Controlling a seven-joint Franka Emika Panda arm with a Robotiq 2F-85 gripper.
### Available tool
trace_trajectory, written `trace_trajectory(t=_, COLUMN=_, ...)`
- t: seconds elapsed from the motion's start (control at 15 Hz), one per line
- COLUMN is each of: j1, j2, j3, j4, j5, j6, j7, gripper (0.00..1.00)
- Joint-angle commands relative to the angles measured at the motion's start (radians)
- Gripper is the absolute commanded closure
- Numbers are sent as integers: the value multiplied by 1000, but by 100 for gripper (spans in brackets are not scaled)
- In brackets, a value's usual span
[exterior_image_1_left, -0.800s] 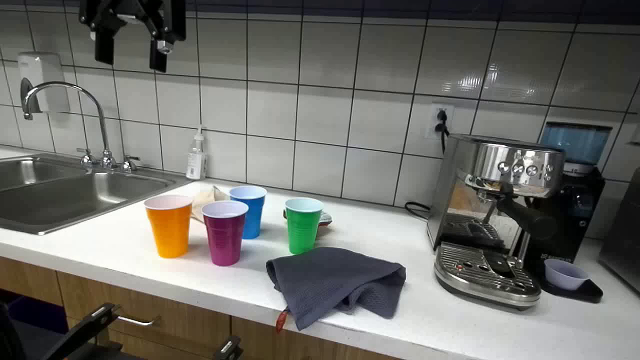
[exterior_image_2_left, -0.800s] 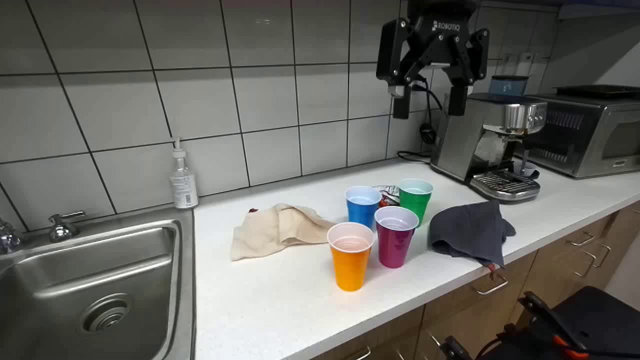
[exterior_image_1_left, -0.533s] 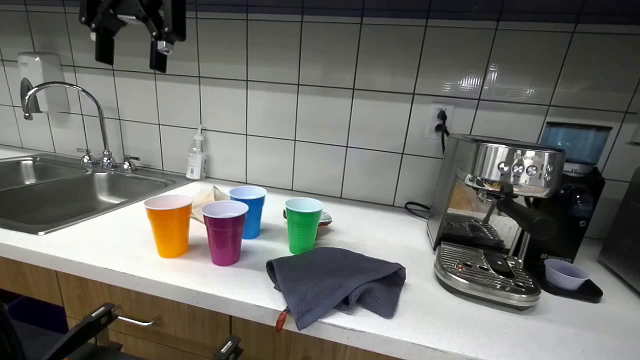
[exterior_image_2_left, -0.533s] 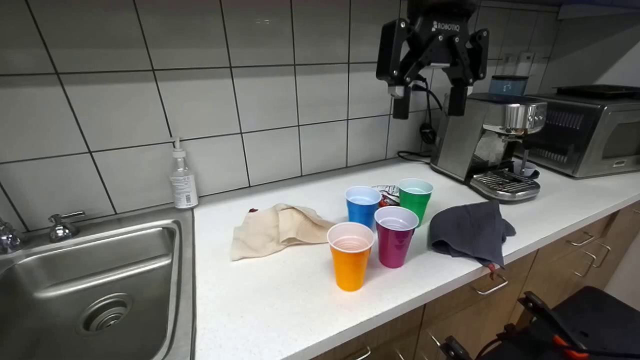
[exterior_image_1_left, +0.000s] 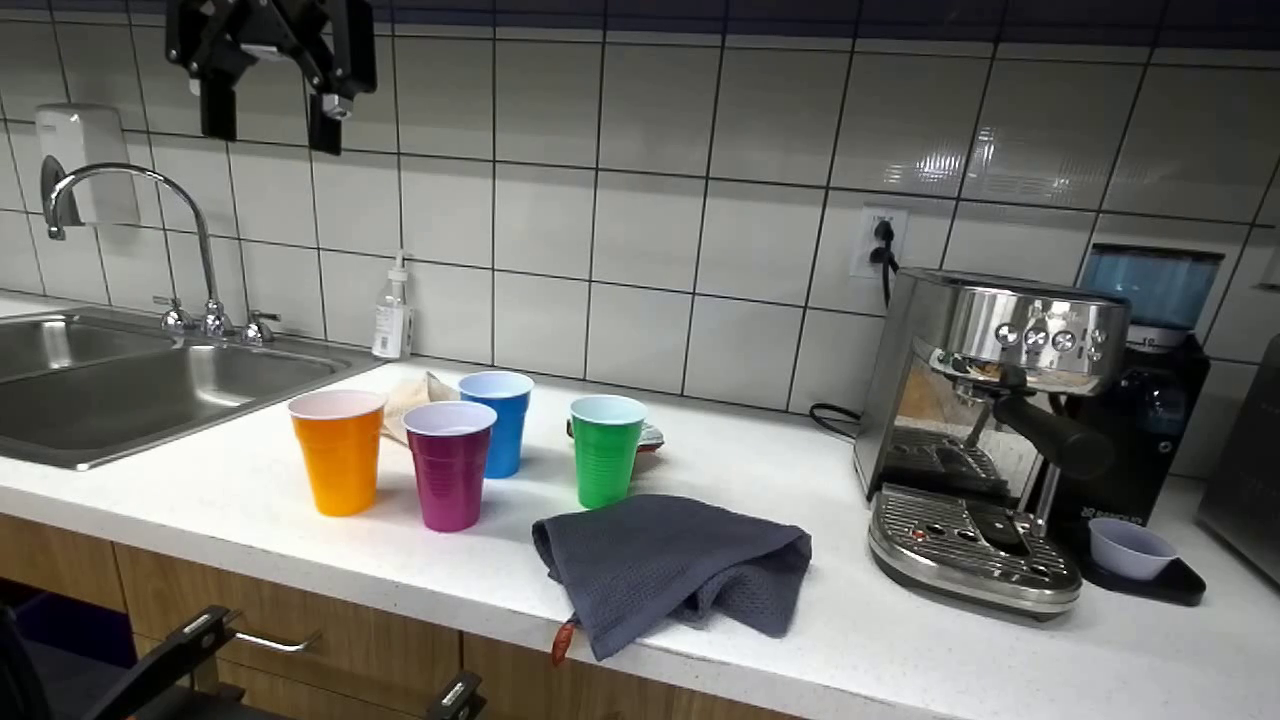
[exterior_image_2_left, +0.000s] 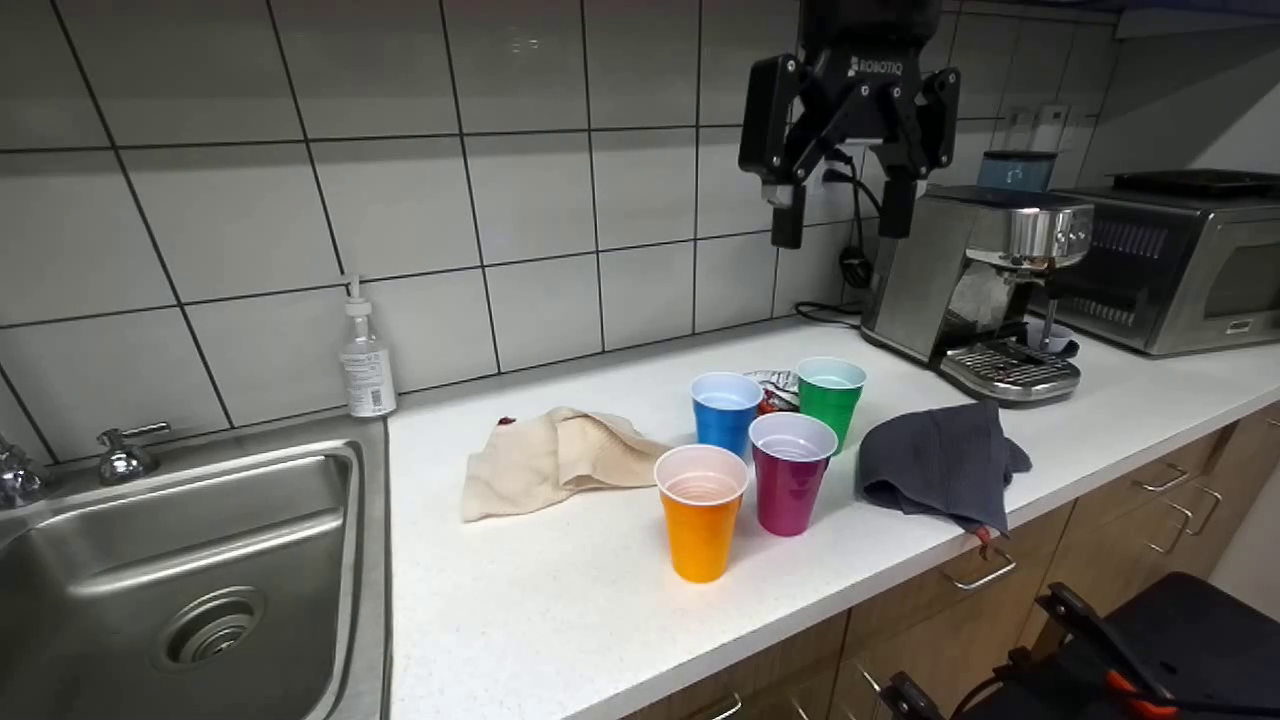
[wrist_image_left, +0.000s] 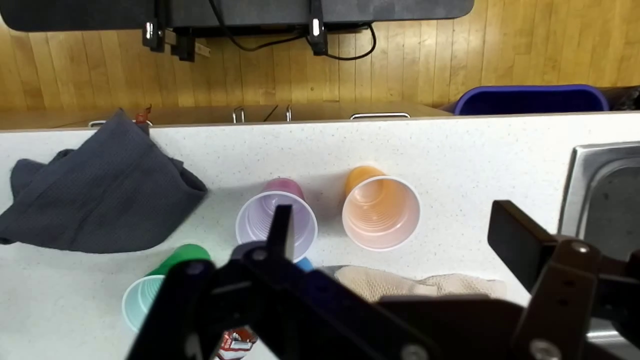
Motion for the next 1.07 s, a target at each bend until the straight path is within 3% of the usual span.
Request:
trace_trajectory(t=0.0, j1=2, j2=-7, j3=45, j4=-46, j5=-31, j6=90, j7=25, gripper=0)
trace_trajectory(t=1.0, j1=2, j2=110, j3=109, j4=-176, j5=-54, j6=441, j7=162, gripper=0)
